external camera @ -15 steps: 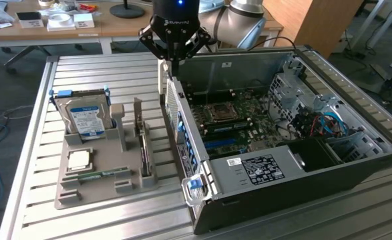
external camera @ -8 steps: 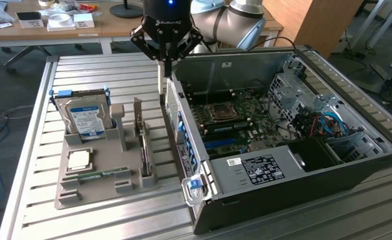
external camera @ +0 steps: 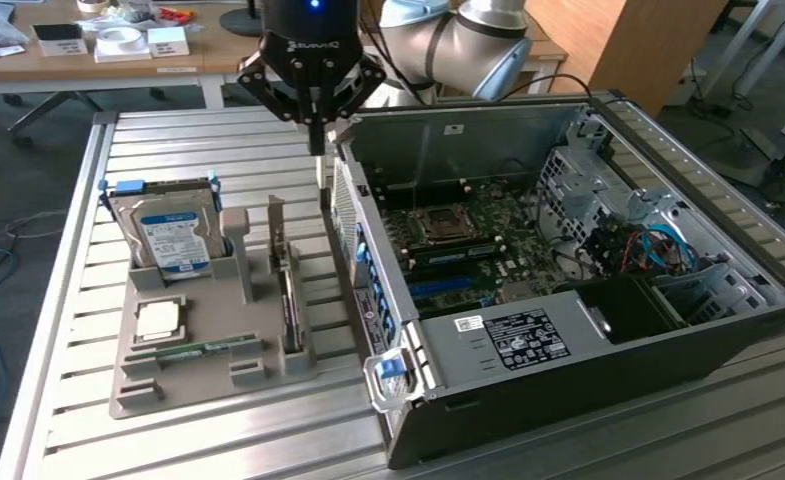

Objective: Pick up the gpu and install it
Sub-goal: 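Reach for the gpu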

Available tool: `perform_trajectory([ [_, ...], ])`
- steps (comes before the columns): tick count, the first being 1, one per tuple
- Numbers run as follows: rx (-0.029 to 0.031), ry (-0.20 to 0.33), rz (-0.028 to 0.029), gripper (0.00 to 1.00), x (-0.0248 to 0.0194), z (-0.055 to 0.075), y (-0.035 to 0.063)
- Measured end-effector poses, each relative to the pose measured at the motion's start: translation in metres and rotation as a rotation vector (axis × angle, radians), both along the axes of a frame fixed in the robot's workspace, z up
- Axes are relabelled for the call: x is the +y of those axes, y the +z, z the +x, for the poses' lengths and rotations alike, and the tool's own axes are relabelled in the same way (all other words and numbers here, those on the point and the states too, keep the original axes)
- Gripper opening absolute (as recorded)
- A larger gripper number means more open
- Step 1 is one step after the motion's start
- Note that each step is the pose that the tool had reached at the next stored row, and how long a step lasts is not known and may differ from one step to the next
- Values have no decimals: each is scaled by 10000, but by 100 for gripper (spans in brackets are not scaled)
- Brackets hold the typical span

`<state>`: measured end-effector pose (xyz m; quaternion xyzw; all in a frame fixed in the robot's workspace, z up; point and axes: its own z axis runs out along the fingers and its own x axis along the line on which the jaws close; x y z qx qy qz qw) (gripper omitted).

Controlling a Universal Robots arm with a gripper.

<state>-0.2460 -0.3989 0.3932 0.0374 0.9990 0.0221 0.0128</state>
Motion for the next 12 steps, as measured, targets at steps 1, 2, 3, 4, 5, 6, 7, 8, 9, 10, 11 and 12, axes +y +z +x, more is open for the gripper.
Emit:
perform_trajectory([
  [1, -1, 1, 0, 11, 0, -26, 0],
  [2, -1, 0, -1, 11, 0, -50, 0],
  [3, -2, 0, 0, 11, 0, -78, 0],
  [4, -5, -1, 0, 11, 0, -112, 0],
  [5, -8, -1, 0, 11, 0, -144, 0],
  [6, -11, -1, 0, 11, 0, -174, 0],
  [7, -13, 0, 0, 11, 0, -204, 0],
  [8, -13, 0, 0, 11, 0, -227, 0],
  [9, -14, 1, 0, 11, 0, -248, 0],
  [10, -14, 0, 0, 11, 0, -267, 0],
  [11, -15, 0, 0, 11, 0, -284, 0],
  [12, -15, -1, 0, 11, 0, -300, 0],
])
